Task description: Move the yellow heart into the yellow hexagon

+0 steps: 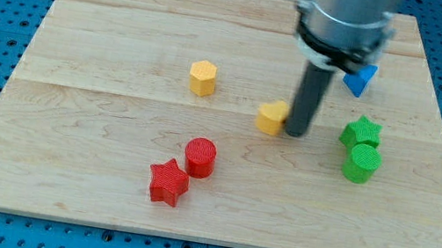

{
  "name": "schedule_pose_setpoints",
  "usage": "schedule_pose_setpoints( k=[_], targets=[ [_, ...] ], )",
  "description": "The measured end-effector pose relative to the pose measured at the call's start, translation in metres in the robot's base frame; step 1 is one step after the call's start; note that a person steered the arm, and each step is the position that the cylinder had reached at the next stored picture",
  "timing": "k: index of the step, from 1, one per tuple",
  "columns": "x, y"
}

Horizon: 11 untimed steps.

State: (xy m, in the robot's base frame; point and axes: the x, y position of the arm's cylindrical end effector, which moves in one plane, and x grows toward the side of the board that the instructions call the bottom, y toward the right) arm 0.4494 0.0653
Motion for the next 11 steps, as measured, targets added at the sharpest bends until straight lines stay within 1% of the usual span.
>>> schedule_pose_setpoints(
  k=[1,2,3,4,5,7,11],
  targets=[
    [-0.039,-0.036],
    [-0.035,-0.043],
    [-0.007,-0.037],
    [-0.038,-0.059],
    [-0.045,-0.088],
    [-0.045,-0.073],
    [-0.043,-0.066]
  ],
)
